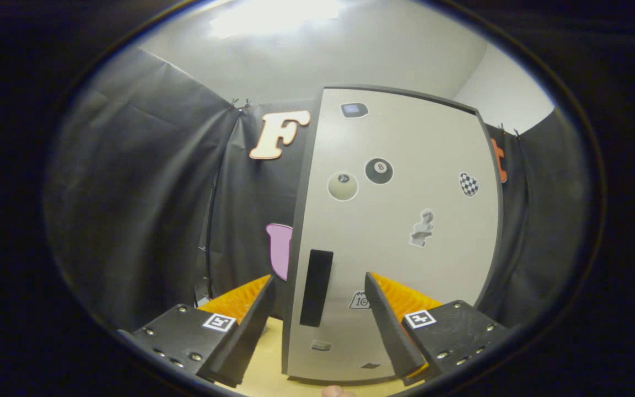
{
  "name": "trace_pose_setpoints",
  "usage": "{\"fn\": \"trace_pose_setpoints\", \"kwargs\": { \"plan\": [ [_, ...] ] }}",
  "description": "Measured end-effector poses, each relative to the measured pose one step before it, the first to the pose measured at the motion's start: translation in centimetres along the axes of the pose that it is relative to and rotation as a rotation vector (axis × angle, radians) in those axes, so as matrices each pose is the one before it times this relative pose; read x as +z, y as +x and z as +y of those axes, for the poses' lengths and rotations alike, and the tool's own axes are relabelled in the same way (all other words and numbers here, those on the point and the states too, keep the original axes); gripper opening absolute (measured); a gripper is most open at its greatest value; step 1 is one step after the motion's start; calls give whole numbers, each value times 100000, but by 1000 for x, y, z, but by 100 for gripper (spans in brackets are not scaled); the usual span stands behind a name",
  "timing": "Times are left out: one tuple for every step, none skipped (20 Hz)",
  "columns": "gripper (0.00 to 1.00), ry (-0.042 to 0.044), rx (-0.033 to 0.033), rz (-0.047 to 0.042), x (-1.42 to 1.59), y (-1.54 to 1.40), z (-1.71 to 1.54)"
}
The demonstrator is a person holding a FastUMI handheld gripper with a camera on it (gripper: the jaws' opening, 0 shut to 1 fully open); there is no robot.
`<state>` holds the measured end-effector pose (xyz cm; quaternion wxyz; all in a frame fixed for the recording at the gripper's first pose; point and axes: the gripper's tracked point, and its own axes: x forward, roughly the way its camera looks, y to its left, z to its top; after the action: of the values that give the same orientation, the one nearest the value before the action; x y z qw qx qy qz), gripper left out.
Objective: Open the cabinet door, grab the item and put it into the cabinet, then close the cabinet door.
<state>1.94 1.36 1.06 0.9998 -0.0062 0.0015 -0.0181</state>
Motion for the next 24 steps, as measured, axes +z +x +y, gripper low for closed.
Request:
{"fn": "trace_pose_setpoints", "kwargs": {
  "plan": [
    [95, 815, -161, 834, -141, 138, -45],
    [95, 192, -91, 623, -161, 25, -33],
    [96, -392, -255, 141, -32, -35, -81],
    [95, -690, -326, -213, 32, 26, -70],
    [95, -575, -210, 2, -48, 15, -61],
    [96, -224, 83, 156, -20, 41, 30],
    [95, 90, 145, 238, -104, 6, 42],
    [95, 106, 108, 95, -39, 78, 45],
    [95, 92, 86, 334, -133, -12, 70],
    [95, 67, 382, 344, -112, 68, 116],
    [96, -125, 251, 510, -188, 28, -7],
    [96, -246, -72, 317, -123, 125, -96],
    [96, -290, -130, 408, -203, 174, -78],
    [96, -290, -109, 392, -99, 154, -33],
    [96, -178, -49, 310, -94, 139, -39],
    [96, 105, 2, 236, -40, 183, -23],
    [96, 425, 119, 106, -89, 240, 44],
    [96, 295, 359, 277, -62, 201, 136],
    [96, 111, -12, 362, -96, 223, 89],
    [95, 51, -37, 74, -35, 388, 46],
    [96, -3, -332, -128, -65, 366, 55],
    [96, -48, -435, 159, -137, 499, 48],
    [96, -162, -771, 597, -248, 533, 14],
    [96, -284, -702, 696, -226, 591, 35]
  ]
}}
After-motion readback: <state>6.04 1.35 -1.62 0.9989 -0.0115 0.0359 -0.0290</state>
